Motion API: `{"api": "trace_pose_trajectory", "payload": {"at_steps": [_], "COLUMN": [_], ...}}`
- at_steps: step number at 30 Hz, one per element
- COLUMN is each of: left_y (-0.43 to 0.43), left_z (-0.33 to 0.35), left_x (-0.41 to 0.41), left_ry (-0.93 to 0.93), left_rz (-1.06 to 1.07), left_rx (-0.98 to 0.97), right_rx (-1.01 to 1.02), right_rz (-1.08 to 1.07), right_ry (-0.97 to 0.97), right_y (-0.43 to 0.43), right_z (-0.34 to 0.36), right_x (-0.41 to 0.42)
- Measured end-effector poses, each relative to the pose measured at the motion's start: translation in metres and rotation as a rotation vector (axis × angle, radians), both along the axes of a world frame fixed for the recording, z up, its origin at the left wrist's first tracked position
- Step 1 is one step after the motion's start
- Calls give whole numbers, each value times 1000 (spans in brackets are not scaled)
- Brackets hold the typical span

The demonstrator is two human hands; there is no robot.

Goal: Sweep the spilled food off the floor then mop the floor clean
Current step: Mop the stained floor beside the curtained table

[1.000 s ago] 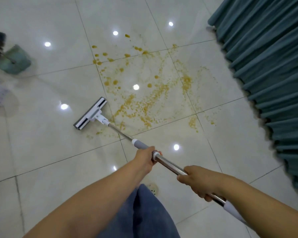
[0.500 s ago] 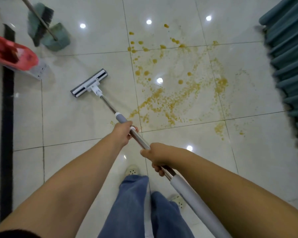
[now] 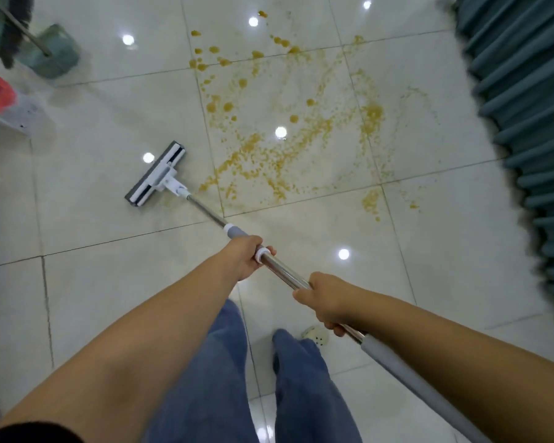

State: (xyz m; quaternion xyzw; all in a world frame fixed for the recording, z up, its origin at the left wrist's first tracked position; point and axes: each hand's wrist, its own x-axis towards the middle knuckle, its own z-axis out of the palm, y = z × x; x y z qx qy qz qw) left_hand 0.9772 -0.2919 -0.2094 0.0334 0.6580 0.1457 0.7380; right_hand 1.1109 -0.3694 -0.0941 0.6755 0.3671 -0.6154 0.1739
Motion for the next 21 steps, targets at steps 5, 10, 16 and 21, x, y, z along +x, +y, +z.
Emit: {"api": "trace_pose_trajectory", "payload": {"at_steps": [5,10,16,21], "left_y": [-96,-180,-223,-193], "left_z": [11,32,56,55], "left_x": [118,212,269,250], "left_ry": [-60,-142,-209,-208], "left_rz": [-17,-59,-115,-90], "left_rx": [-98,-260,-307,-261], "right_rx": [-52,-109,-170,-188], "right_rz": [-9,-97,-169,-109], "right_ry": [-67,-131,-144,-143], "right_y": [-97,-192,-236,-198], "right_z": [28,69,105,103], "right_x": [114,205,253,238]}}
